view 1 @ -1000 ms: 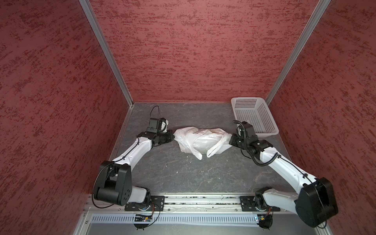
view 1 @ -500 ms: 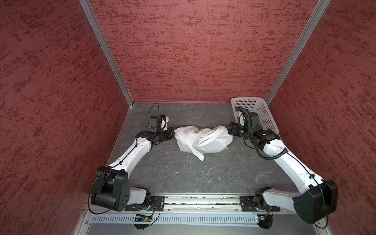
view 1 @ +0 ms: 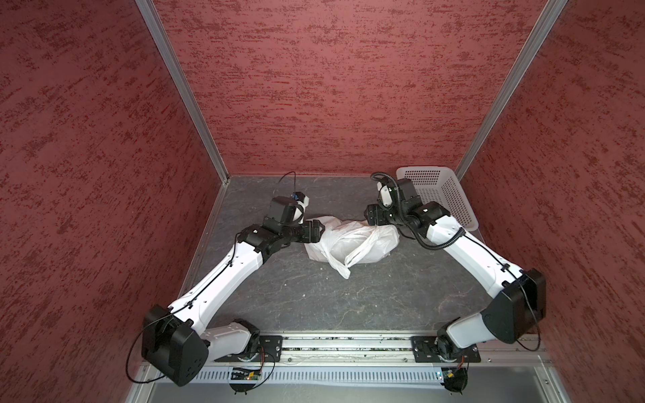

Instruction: Untie the knot of the plastic bag and take out the fruit

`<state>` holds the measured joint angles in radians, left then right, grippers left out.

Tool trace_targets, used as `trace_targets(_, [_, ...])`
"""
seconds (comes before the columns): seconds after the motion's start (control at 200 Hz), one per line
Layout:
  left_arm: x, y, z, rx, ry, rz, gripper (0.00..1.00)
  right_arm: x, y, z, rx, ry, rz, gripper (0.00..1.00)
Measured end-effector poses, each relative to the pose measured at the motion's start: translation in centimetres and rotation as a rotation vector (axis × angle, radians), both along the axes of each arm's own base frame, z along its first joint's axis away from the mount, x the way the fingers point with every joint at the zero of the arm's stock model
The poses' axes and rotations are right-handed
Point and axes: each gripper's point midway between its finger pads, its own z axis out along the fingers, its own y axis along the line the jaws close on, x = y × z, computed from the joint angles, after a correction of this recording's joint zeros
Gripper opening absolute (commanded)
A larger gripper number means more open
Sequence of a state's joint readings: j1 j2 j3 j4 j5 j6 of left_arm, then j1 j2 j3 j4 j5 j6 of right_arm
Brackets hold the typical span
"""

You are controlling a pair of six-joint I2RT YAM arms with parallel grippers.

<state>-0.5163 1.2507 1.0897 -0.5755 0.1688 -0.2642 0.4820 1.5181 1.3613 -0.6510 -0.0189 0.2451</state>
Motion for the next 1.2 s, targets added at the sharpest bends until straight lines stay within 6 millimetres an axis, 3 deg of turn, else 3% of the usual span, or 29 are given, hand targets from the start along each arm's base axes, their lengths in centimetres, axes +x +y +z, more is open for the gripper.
trace_targets(0.105, [-1.4, -3.0, -1.7, 0.089, 0.022, -0.102, 0.94, 0.0, 0.0, -0.6, -0.013, 0.012, 0.005, 0.88])
trace_targets(0.2, [-2.3, -3.8, -4.1, 0.184, 0.06, -0.139, 0.95, 0.1, 0.0, -0.5, -0.017, 0.007, 0.004, 0.89])
trace_targets(0.376, [-1.8, -3.0, -7.2, 0.369, 0.074, -0.106, 0.96, -0.2, -0.3, -0.6, -0.02, 0.003, -0.005, 0.89])
trace_targets(0.646, [0.9, -0.3, -8.0, 0.614, 0.003, -0.003, 0.93, -1.2, -1.2, -0.8, -0.013, 0.005, -0.032, 0.89])
trace_targets(0.817, [2.4, 2.2, -7.3, 0.655, -0.006, 0.07, 0.75, -1.1, -1.1, -0.1, 0.007, -0.018, -0.04, 0.9])
trace_targets(0.962, [3.5, 4.2, -6.6, 0.639, 0.004, 0.118, 0.54, -1.0, -0.6, 0.1, 0.017, -0.025, -0.024, 0.91])
trace_targets(1.082, [3.5, 4.2, -5.7, 0.589, -0.001, 0.116, 0.33, -0.5, 1.2, -0.5, -0.001, -0.021, 0.043, 0.94])
trace_targets(1.202, [3.1, 3.4, -4.5, 0.536, -0.018, 0.077, 0.18, -0.5, 4.5, -1.0, -0.024, -0.02, 0.159, 0.98])
